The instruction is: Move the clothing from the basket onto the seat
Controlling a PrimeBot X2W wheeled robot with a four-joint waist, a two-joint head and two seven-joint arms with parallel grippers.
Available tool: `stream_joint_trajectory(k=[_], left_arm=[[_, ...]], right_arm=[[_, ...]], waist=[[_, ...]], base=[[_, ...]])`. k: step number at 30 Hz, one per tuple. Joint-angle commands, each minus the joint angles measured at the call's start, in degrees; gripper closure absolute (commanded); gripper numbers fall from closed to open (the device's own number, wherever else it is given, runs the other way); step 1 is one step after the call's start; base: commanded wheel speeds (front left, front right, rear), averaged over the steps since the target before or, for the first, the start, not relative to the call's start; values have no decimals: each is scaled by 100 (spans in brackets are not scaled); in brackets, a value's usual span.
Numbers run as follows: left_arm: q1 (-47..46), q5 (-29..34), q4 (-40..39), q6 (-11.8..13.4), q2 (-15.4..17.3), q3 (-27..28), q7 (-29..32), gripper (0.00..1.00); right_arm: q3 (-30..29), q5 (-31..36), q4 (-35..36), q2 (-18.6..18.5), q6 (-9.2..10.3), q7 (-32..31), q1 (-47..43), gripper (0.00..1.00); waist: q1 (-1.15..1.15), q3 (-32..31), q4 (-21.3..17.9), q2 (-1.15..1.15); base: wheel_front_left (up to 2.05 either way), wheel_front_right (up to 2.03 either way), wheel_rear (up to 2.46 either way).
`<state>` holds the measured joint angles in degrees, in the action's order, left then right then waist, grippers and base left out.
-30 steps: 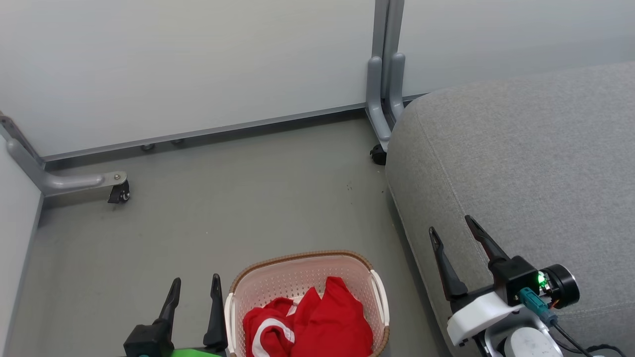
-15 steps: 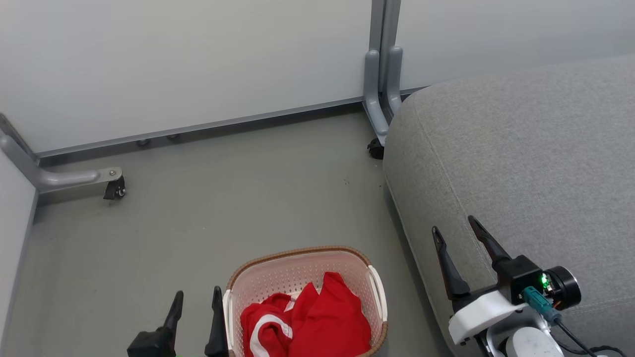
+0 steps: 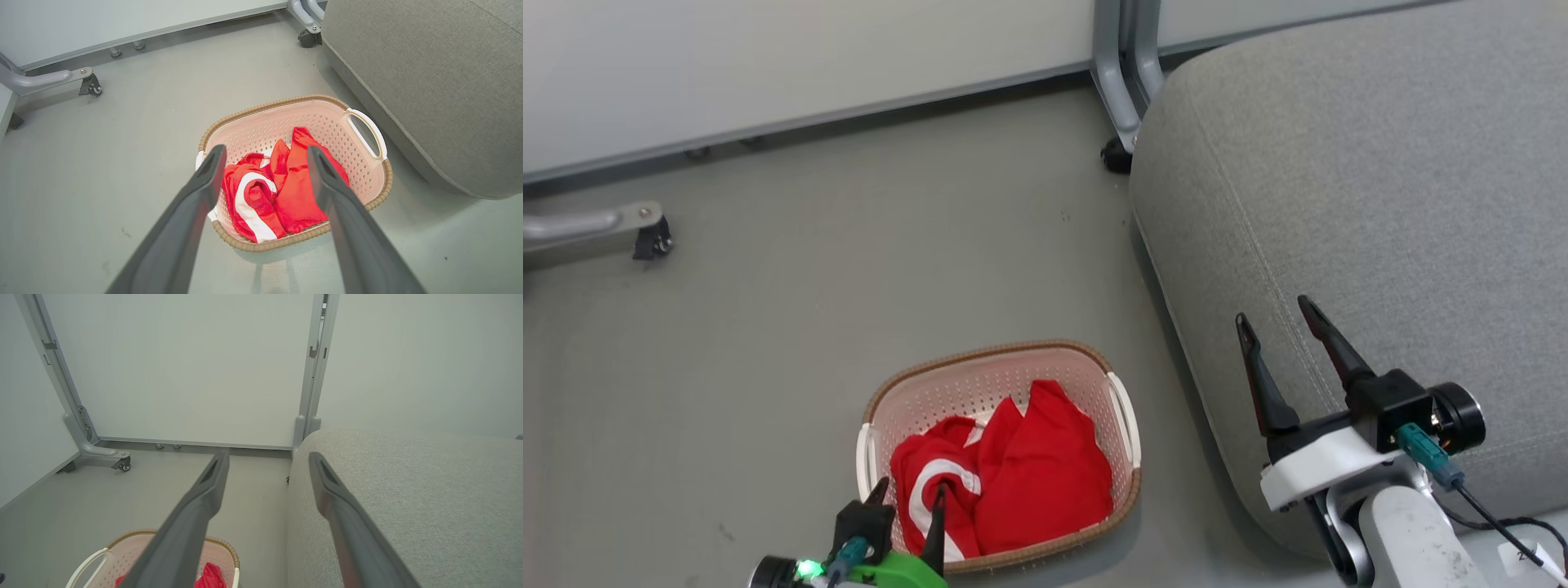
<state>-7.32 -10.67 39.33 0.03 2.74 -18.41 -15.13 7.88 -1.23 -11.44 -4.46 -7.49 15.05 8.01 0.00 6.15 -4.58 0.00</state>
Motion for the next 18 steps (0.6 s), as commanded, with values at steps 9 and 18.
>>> stream_joint_trajectory(k=[9,18], left_arm=[[-1738,690,1669,-84,154,-457,-3,0],[-3326,1190,2971,-163,464,-875,162,0]], right_arm=[[-21,-209,209,-19,0,20,634,0],[73,-355,292,85,0,20,1137,0]], waist=[[0,2043,-578,0],[0,3198,-1035,0]], base=[[0,0,0],[0,0,0]])
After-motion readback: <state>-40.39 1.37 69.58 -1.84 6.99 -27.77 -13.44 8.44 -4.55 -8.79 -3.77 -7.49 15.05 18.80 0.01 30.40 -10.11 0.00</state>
